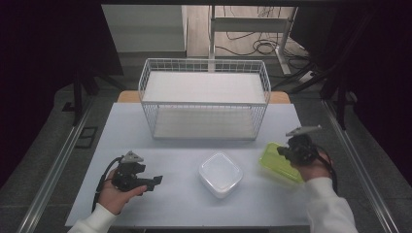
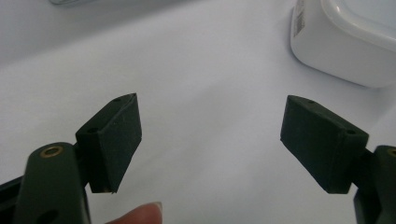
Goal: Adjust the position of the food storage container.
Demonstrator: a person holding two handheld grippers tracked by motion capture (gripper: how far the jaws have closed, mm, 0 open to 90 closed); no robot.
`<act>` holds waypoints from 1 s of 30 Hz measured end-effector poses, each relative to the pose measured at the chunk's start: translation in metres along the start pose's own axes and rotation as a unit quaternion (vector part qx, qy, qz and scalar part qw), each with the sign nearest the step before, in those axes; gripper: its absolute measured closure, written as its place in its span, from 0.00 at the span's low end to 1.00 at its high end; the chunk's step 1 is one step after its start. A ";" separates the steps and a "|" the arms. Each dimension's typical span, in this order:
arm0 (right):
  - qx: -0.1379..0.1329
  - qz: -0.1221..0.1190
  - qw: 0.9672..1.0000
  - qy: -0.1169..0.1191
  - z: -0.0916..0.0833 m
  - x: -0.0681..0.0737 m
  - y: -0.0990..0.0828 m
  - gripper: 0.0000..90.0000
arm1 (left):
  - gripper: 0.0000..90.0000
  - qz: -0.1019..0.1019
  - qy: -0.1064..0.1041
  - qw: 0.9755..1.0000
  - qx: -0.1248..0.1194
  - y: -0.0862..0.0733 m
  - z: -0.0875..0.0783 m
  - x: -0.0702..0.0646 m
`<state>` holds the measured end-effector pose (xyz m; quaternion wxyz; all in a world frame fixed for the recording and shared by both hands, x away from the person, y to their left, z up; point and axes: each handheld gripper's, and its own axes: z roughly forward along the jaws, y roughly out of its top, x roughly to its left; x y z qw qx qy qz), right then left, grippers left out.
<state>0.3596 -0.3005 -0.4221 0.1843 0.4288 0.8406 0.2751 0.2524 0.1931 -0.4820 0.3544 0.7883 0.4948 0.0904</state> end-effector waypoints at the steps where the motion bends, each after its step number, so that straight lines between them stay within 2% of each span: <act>1: 0.001 0.008 1.000 -0.002 0.005 -0.008 0.005 0.99 | 0.22 0.000 -0.001 1.000 0.001 0.000 0.000 0.000; 3: 0.009 0.023 1.000 0.000 0.020 -0.021 0.014 0.99 | 0.22 0.004 -0.003 1.000 0.003 0.001 0.002 0.000; 6: 0.038 0.010 0.999 -0.013 0.040 -0.032 0.021 0.99 | 0.22 0.005 -0.005 1.000 0.006 0.001 0.005 0.001; 9: 0.048 0.015 0.999 -0.011 0.058 -0.043 0.023 0.99 | 0.22 0.010 -0.004 1.000 0.012 0.001 0.006 0.003; 10: 0.049 0.016 0.999 -0.011 0.064 -0.046 0.023 0.99 | 0.22 0.010 -0.004 1.000 0.012 0.001 0.007 0.003; 12: 0.055 0.001 0.998 -0.019 0.069 -0.047 0.024 0.99 | 0.22 0.011 -0.002 1.000 0.014 0.001 0.008 0.003; 15: 0.068 -0.006 0.998 -0.014 0.074 -0.050 0.023 0.99 | 0.22 0.009 -0.004 1.000 0.015 0.001 0.009 0.004; 18: 0.080 -0.023 0.997 -0.008 0.076 -0.046 0.022 0.99 | 0.22 0.010 -0.003 1.000 0.018 0.001 0.011 0.004; 22: 0.075 -0.041 0.996 -0.001 0.075 -0.037 0.023 0.99 | 0.22 0.013 -0.003 1.000 0.020 0.002 0.012 0.003; 27: 0.083 -0.063 0.995 0.006 0.076 -0.026 0.022 0.99 | 0.22 0.015 -0.005 1.000 0.023 0.002 0.013 0.002; 30: 0.082 -0.069 0.994 0.011 0.075 -0.021 0.021 0.99 | 0.22 0.016 -0.005 1.000 0.023 0.003 0.014 0.002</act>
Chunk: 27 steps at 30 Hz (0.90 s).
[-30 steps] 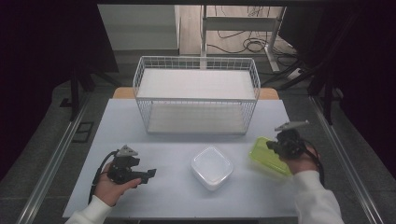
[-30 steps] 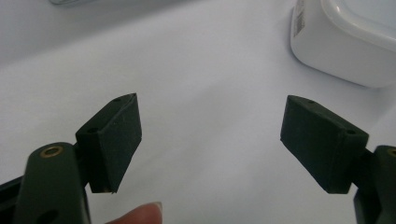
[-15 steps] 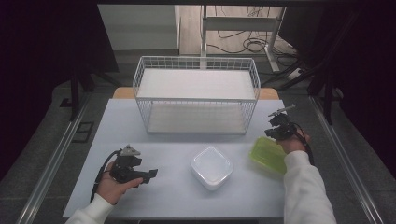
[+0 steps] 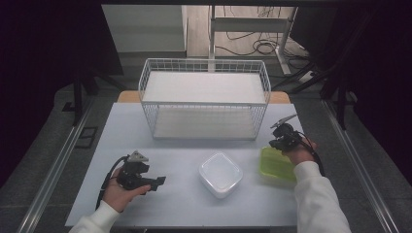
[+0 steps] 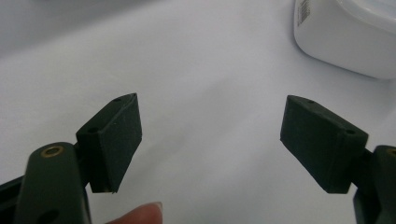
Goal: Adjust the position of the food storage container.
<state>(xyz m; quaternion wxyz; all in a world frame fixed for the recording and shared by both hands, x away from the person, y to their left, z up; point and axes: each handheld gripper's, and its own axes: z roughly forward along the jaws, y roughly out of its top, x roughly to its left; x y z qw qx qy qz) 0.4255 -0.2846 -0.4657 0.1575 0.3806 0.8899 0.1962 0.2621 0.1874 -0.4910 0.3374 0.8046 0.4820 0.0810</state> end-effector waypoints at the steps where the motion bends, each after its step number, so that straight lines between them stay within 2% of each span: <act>1: 0.000 -0.004 1.000 0.000 0.000 0.002 0.000 0.99 | 0.22 0.000 0.000 1.000 0.001 0.000 0.000 0.000; 3: -0.001 -0.006 1.000 -0.001 -0.001 0.004 0.001 0.99 | 0.22 0.001 -0.001 1.000 0.002 0.000 0.000 0.000; 5: -0.006 0.003 1.000 -0.011 -0.005 0.004 0.000 0.99 | 0.22 0.001 -0.001 1.000 0.000 0.000 0.000 0.000; 7: -0.016 0.013 1.000 -0.021 -0.014 0.003 -0.002 0.99 | 0.22 0.000 -0.001 1.000 -0.002 0.001 -0.001 0.001; 9: -0.032 0.029 0.999 -0.033 -0.028 0.001 -0.008 0.99 | 0.22 -0.001 0.000 1.000 -0.004 0.001 -0.001 0.002; 11: -0.036 0.043 0.997 -0.049 -0.041 0.001 -0.017 0.99 | 0.22 0.000 0.000 1.000 -0.007 0.002 -0.001 0.002; 14: -0.042 0.067 0.995 -0.056 -0.063 0.002 -0.041 0.99 | 0.22 0.001 -0.002 1.000 -0.010 0.002 -0.003 0.003; 20: -0.038 0.096 0.994 -0.045 -0.086 0.008 -0.100 0.99 | 0.22 -0.001 -0.002 1.000 -0.014 0.000 -0.005 0.005; 24: -0.022 0.139 0.988 -0.062 -0.093 0.001 -0.132 0.99 | 0.22 0.001 -0.002 1.000 -0.017 0.000 -0.007 0.003; 27: -0.005 0.159 0.985 -0.071 -0.092 -0.002 -0.150 0.99 | 0.21 0.004 -0.002 1.000 -0.016 0.001 -0.007 0.000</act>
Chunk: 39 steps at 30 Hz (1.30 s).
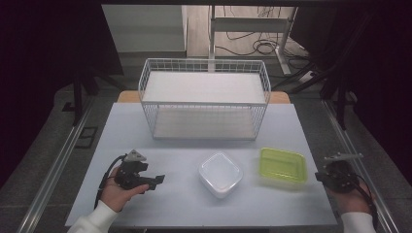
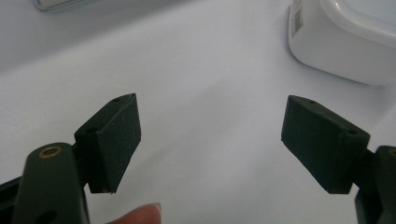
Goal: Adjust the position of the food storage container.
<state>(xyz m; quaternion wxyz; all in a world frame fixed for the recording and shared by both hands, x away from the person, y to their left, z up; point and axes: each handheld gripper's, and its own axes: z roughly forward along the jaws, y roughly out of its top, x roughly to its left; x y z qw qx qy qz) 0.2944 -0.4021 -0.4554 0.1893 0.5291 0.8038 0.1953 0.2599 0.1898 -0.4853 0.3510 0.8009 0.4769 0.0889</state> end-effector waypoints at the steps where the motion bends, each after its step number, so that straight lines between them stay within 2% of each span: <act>1: 0.009 0.002 1.000 0.002 0.002 0.000 -0.005 0.99 | 0.21 0.003 0.000 1.000 -0.001 0.000 0.000 0.000; 6: 0.036 -0.003 0.999 0.011 0.017 0.006 -0.013 0.99 | 0.21 0.001 0.000 1.000 0.001 0.001 0.003 -0.003; 16: 0.032 -0.027 0.999 0.003 0.030 0.025 0.010 0.99 | 0.21 0.000 0.003 1.000 0.004 -0.001 0.002 0.000; 30: 0.022 -0.037 0.999 0.004 0.045 0.048 0.041 0.99 | 0.21 -0.004 0.006 1.000 0.002 -0.002 0.002 0.001; 35: 0.028 -0.043 0.999 0.007 0.047 0.056 0.045 0.99 | 0.21 -0.006 0.006 1.000 0.001 -0.003 0.001 0.002; 39: 0.020 -0.037 0.999 0.005 0.044 0.054 0.045 0.99 | 0.21 -0.013 0.008 1.000 -0.002 -0.004 0.001 0.004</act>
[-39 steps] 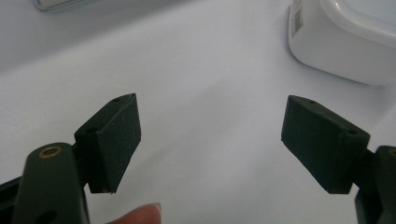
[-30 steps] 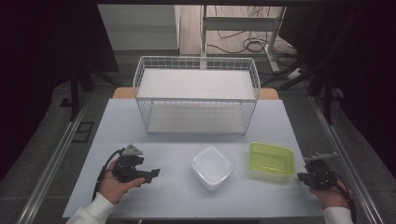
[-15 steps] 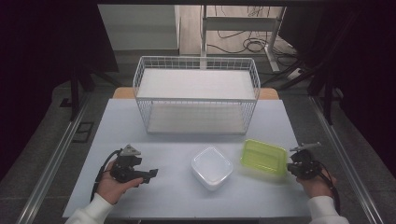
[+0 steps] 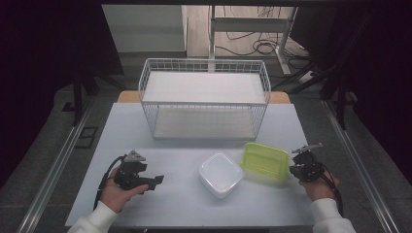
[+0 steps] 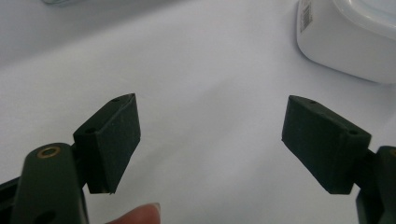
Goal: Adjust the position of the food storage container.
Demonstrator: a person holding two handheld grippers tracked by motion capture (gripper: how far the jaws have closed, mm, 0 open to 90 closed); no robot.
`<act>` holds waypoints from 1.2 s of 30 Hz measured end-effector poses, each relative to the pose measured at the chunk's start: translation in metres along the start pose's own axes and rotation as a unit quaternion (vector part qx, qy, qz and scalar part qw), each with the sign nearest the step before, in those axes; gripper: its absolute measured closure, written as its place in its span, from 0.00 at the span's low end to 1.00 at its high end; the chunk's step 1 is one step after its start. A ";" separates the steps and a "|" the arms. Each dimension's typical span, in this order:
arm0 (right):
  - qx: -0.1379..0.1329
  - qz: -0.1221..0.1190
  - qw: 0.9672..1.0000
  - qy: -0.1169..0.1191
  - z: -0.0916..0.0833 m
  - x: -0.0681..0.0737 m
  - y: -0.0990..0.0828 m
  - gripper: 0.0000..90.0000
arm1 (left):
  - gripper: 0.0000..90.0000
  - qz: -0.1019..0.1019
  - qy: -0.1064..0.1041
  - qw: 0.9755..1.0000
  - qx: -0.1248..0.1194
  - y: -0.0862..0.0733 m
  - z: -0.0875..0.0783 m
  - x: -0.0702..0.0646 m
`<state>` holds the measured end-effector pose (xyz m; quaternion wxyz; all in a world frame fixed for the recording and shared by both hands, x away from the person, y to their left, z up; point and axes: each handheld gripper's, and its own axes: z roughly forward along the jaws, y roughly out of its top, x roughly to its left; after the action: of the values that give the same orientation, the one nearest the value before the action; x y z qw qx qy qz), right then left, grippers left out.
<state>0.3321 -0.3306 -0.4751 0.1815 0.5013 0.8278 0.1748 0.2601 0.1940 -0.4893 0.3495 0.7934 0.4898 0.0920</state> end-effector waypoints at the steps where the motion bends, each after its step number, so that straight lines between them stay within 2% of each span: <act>1: -0.002 0.001 1.000 -0.002 -0.002 -0.002 0.000 0.99 | 0.21 -0.003 0.002 1.000 -0.003 0.000 -0.001 0.000; 5: -0.025 0.006 1.000 -0.002 -0.012 -0.004 0.002 0.99 | 0.21 -0.010 0.010 1.000 -0.027 0.004 -0.007 0.000; 9: -0.045 0.004 0.999 0.004 -0.021 -0.001 0.006 0.99 | 0.22 -0.013 0.003 0.999 -0.048 0.012 -0.011 -0.002; 10: -0.048 0.008 0.999 0.007 -0.022 -0.001 0.007 0.93 | 0.22 -0.012 0.001 0.999 -0.049 0.013 -0.011 -0.002; 12: -0.054 0.019 0.998 0.011 -0.023 -0.001 0.008 0.76 | 0.22 -0.012 -0.001 0.999 -0.052 0.015 -0.011 -0.003; 13: -0.062 0.030 0.998 0.012 -0.025 -0.002 0.008 0.66 | 0.22 -0.012 -0.003 0.999 -0.051 0.015 -0.011 -0.003; 15: -0.077 0.044 0.996 0.019 -0.027 -0.002 0.008 0.53 | 0.22 -0.013 -0.006 0.999 -0.049 0.015 -0.011 -0.002; 18: -0.107 0.064 0.991 0.040 -0.031 -0.004 0.006 0.40 | 0.23 -0.019 -0.013 0.999 -0.045 0.015 -0.013 0.000; 21: -0.129 0.069 0.987 0.064 -0.033 -0.004 0.006 0.32 | 0.23 -0.021 -0.017 0.999 -0.047 0.016 -0.015 0.001; 24: -0.140 0.066 0.985 0.072 -0.034 0.000 0.007 0.30 | 0.22 -0.022 -0.018 0.998 -0.048 0.015 -0.017 0.001; 29: -0.151 0.051 0.984 0.075 -0.035 0.006 0.007 0.29 | 0.22 -0.027 -0.024 0.998 -0.051 0.017 -0.020 -0.001; 32: -0.149 0.053 0.985 0.074 -0.035 0.005 0.005 0.29 | 0.23 -0.022 -0.026 0.998 -0.051 0.021 -0.020 -0.005; 36: -0.143 0.067 0.985 0.074 -0.033 0.000 0.001 0.28 | 0.22 -0.033 -0.035 0.998 -0.050 0.025 -0.019 -0.010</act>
<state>0.3174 -0.3337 -0.4457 0.1771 0.5101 0.7701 0.3397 0.2637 0.1870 -0.4569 0.4085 0.7612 0.4979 0.0767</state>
